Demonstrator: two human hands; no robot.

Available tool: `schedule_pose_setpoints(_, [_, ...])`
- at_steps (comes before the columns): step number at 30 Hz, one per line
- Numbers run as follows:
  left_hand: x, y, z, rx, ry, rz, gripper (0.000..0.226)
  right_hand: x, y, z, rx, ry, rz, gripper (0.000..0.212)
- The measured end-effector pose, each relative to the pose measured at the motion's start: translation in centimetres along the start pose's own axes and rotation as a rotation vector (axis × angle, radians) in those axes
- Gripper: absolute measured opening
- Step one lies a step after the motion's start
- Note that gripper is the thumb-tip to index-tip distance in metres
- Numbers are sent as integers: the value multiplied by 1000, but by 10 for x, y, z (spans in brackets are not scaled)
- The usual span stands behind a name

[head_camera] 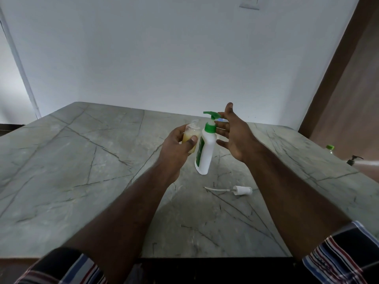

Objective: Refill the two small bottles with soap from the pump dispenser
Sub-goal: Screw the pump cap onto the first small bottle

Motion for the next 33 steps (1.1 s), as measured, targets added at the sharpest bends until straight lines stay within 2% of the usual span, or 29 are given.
schedule_pose_setpoints(5, [3,-4,-14,28,19,-46,41,-6,33,-13,-94,34,-169,40])
schedule_pose_setpoints(7, [4,-4,-19,29,15,-47,38,-10,44,-20,-44,36,-336,29])
schedule_pose_setpoints(10, [5,-5,-25,30,9,-51,36,-16,54,-32,127,-31,-652,19])
schedule_pose_setpoints(13, [7,-6,-30,23,-4,-15,38,-24,56,-43,308,-182,-902,24])
schedule_pose_setpoints(16, [9,-7,-33,21,-1,13,43,-26,56,-51,422,-289,-961,32])
schedule_pose_setpoints(20, [13,-3,-33,22,-2,26,44,-28,57,-55,546,-290,-1035,52])
schedule_pose_setpoints(23, [15,-3,-32,27,-7,42,44,-31,57,-54,562,-237,-1111,50])
schedule_pose_setpoints(27, [15,-3,-31,36,-20,58,43,-27,56,-53,502,-165,-969,41])
schedule_pose_setpoints(33, [18,-1,-28,49,-6,14,44,15,53,-50,318,-13,-410,24])
Point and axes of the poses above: each hand's wrist, its own z-axis towards the middle knuckle, its own y-axis out of the back of the hand, x = y × z, the point moved 3 cm from there along z, towards the middle knuckle, and after that the axes turned 10 degrees about z, right-handed, at the moved point
